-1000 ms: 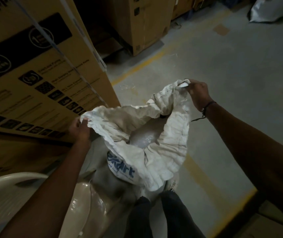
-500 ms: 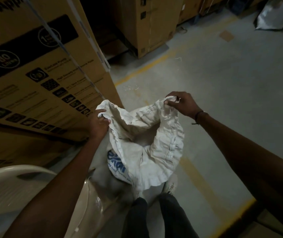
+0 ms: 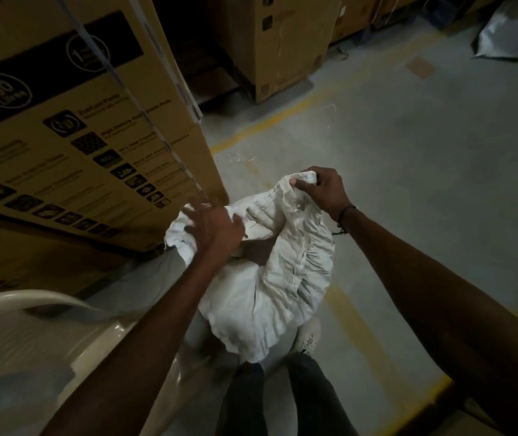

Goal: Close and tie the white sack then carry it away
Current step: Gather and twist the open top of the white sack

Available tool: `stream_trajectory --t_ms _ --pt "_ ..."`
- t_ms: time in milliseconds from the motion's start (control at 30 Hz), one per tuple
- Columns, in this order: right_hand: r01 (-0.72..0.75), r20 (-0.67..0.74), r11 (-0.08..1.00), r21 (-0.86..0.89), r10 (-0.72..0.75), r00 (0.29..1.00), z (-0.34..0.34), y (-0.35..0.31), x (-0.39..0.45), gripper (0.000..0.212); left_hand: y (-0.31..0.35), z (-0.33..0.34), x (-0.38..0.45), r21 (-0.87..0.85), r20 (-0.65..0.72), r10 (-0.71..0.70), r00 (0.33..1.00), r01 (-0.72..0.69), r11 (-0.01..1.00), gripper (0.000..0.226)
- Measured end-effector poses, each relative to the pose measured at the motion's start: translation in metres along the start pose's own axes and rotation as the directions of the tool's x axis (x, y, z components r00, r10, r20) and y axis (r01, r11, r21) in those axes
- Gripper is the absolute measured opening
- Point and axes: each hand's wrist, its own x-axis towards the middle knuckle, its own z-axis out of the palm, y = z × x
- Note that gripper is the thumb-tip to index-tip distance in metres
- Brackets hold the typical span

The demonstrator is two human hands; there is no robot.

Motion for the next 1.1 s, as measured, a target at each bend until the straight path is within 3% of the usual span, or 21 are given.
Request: stream_trajectory --t_ms 67,167,333,500,600,700,800,933,1000,1100 --pt "-0.009 -0.031 1.000 0.018 0.010 0.999 0.005 -0.001 0.000 0.022 0.012 0.008 -0.026 0.009 -0.164 0.235 0.958 -0.237 0.972 0.052" --pt "-0.027 -0.043 0.999 0.041 0.029 0.999 0.013 -0.006 0.003 0.019 0.033 0.023 -0.064 -0.113 -0.234 0.368 0.900 -0.401 0.909 0.041" --pt "-0.054 -0.023 0.996 0.066 0.056 0.998 0.022 -0.009 0.009 0.018 0.045 0.053 -0.077 -0.155 -0.201 0.340 0.919 -0.372 0.915 0.057" --pt "-0.085 0.049 0.985 0.148 0.078 0.996 0.021 -0.004 0.012 0.019 0.033 0.047 -0.060 -0.325 -0.165 0.270 0.949 -0.311 0.893 0.018" --pt "-0.080 0.110 0.964 0.252 0.054 0.992 0.016 -0.005 0.010 0.010 0.028 0.037 -0.052 -0.377 -0.168 0.233 0.958 -0.281 0.883 0.008" --pt "-0.125 0.156 0.935 0.331 0.077 0.985 0.012 -0.003 0.008 0.004 0.023 0.032 -0.038 -0.318 -0.202 0.282 0.938 -0.336 0.887 0.006" --pt "-0.174 0.220 0.917 0.359 0.098 0.971 0.007 0.001 0.009 0.016 0.012 0.031 -0.008 -0.213 -0.222 0.344 0.912 -0.390 0.896 0.005" --pt "-0.280 0.320 0.861 0.424 0.147 0.936 0.002 0.007 0.014 0.018 0.006 0.023 0.033 -0.284 -0.058 0.580 0.812 -0.571 0.770 0.005" --pt "-0.338 0.341 0.780 0.527 0.170 0.925 0.005 0.005 0.016 0.005 0.012 0.018 0.047 -0.352 0.048 0.635 0.771 -0.582 0.733 0.002" --pt "-0.365 0.363 0.733 0.574 0.172 0.916 0.009 0.007 0.016 0.028 0.018 0.016 0.064 -0.390 0.111 0.640 0.760 -0.559 0.732 0.002"
